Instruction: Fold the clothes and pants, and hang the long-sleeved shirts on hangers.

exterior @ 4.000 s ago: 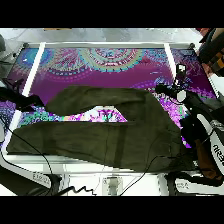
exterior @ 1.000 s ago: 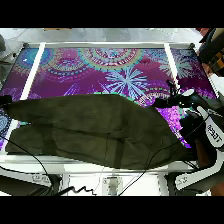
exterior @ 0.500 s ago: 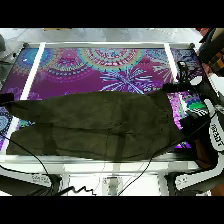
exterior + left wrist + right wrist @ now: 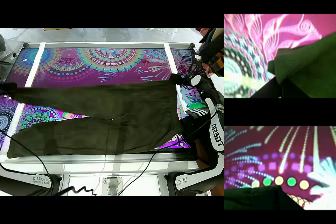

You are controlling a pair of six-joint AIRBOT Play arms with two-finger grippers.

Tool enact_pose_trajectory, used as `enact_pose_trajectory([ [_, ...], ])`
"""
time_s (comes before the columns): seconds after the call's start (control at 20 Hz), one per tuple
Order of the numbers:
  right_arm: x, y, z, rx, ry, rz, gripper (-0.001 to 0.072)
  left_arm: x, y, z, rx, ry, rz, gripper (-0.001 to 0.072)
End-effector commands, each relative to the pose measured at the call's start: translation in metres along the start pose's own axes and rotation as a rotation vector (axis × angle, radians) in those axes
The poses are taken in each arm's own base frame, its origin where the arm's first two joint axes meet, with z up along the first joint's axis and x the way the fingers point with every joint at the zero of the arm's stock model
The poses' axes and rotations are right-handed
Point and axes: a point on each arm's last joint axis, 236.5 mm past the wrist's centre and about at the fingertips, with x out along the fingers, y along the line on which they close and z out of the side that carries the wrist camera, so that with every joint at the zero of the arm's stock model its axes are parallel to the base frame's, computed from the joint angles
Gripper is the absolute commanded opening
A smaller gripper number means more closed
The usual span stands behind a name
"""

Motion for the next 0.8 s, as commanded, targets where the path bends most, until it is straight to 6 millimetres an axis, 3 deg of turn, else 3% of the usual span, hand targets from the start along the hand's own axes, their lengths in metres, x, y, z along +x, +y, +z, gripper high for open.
enact_pose_trajectory([
  [0.0, 0.005, -0.003, 0.001, 0.028, -0.013, -0.010, 0.0029, -0.027, 0.008, 0.036, -0.008, -0.145, 0.038, 0.0017],
  [0.15, 0.010, -0.004, -0.012, 0.030, 0.033, -0.010, 0.0029, -0.014, 0.008, 0.013, -0.017, -0.058, 0.021, 0.0017],
  [0.35, 0.012, -0.004, -0.017, 0.030, 0.049, -0.010, 0.0030, 0.048, -0.016, -0.060, -0.026, 0.202, -0.051, 0.0025],
  [0.4, 0.012, -0.004, -0.017, 0.029, 0.050, -0.010, 0.0030, 0.061, -0.022, -0.080, -0.021, 0.275, -0.068, 0.0178],
  [0.45, 0.011, -0.004, -0.017, 0.030, 0.050, -0.010, 0.0051, 0.069, -0.026, -0.092, -0.020, 0.324, -0.080, 0.0511],
  [0.5, 0.011, -0.004, -0.017, 0.030, 0.049, -0.010, 0.0188, 0.074, -0.024, -0.099, -0.044, 0.349, -0.067, 0.0691],
  [0.55, 0.010, -0.004, -0.017, 0.029, 0.051, -0.010, 0.0399, 0.074, -0.016, -0.100, -0.079, 0.356, -0.025, 0.0688],
  [0.6, 0.009, -0.003, -0.017, 0.026, 0.054, -0.009, 0.0461, 0.070, -0.007, -0.098, -0.088, 0.348, 0.012, 0.0688],
  [0.7, -0.001, -0.003, -0.015, 0.006, 0.067, -0.014, 0.0461, 0.050, 0.014, -0.082, -0.100, 0.300, 0.089, 0.0682],
  [0.75, -0.009, -0.002, -0.014, -0.004, 0.077, -0.016, 0.0461, 0.035, 0.025, -0.070, -0.110, 0.254, 0.127, 0.0589],
])
